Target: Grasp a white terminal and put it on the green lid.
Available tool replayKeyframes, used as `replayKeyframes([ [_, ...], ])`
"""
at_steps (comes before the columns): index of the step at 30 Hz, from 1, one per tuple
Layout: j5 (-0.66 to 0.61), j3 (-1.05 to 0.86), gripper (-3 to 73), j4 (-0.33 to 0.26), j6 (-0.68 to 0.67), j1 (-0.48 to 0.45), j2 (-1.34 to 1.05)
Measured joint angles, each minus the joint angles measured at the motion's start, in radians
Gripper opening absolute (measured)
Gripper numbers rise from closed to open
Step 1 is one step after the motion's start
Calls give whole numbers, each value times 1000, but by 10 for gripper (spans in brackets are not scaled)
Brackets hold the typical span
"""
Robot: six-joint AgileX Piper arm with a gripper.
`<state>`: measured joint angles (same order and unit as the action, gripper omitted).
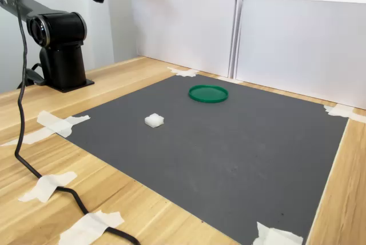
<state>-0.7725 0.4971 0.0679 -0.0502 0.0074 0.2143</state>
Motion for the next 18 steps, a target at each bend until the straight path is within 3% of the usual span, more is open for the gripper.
replayKeyframes([
  [11,-108,0,-16,-12,23,0,0],
  [18,-112,0,-16,-14,27,0,0],
])
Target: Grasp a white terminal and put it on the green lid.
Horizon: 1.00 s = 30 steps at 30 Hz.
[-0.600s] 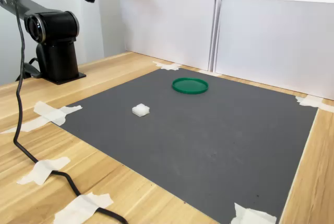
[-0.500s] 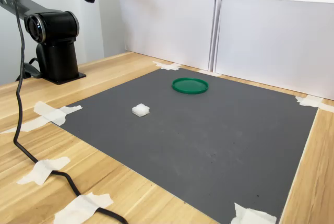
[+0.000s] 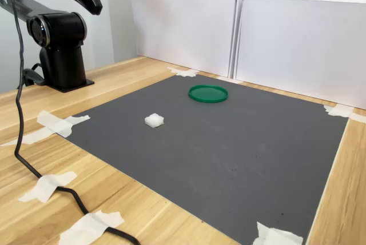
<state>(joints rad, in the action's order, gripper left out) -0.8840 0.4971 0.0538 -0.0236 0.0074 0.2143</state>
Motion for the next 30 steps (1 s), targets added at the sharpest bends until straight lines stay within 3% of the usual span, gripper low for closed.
replayKeyframes([
  [19,-24,0,-16,0,-2,0,27],
  [30,-31,0,-16,0,-110,0,210],
])
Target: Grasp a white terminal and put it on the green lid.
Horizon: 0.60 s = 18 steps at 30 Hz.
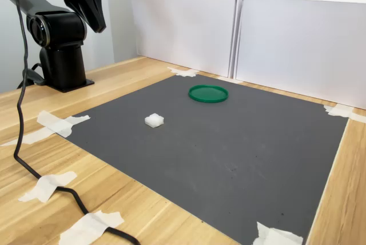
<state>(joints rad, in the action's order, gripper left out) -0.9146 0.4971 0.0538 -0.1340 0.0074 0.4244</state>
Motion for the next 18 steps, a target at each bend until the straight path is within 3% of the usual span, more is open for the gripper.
replayKeyframes([
  [8,48,16,-16,0,-86,0,121],
  [18,17,221,-16,0,-140,0,419],
])
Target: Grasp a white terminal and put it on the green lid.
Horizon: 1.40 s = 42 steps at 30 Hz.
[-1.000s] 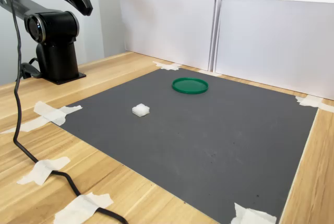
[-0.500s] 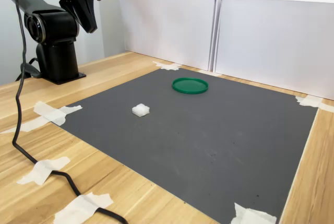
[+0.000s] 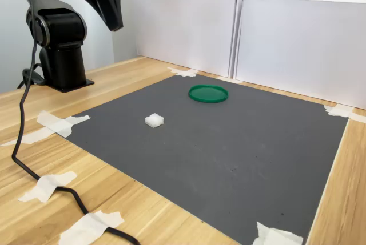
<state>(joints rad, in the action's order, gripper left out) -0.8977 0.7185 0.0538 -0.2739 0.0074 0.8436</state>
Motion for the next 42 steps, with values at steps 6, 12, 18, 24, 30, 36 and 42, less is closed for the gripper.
replayKeyframes([
  [6,-53,104,4,-17,-190,0,193],
  [12,-65,178,142,-43,-354,0,308],
  [18,-64,200,454,-46,-382,0,383],
  [24,-60,202,692,-54,-395,0,408],
  [30,-83,208,715,-102,-412,-48,434],
  [36,-75,208,715,-144,-508,-147,471],
  [42,-53,208,715,-137,-566,-162,538],
])
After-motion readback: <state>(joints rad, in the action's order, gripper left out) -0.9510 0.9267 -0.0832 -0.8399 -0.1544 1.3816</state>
